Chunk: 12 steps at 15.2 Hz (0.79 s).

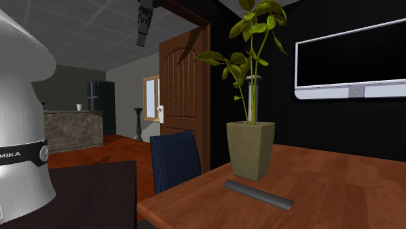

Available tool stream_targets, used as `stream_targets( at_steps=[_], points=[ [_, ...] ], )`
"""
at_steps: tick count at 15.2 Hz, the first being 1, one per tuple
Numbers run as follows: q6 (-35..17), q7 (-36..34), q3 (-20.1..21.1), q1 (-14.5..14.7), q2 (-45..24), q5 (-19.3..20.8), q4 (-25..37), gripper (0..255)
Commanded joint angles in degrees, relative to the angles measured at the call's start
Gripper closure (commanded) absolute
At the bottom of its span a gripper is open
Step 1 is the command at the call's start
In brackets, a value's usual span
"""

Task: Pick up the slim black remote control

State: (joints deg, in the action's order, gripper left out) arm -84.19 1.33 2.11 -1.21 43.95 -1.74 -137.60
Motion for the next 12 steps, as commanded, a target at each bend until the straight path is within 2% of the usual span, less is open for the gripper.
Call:
stream_targets(
  at_steps=[1, 6, 12],
  points=[
    [0.0, 0.0, 0.0, 0.0, 0.0, 0.0, 0.0, 0],
    [-12.2, -8.1, 3.3, -1.9, -3.8, -1.5, -5.9, 0],
    [-27.3, -18.0, 7.2, -4.6, -12.0, -2.0, -9.9, 0]
  ],
)
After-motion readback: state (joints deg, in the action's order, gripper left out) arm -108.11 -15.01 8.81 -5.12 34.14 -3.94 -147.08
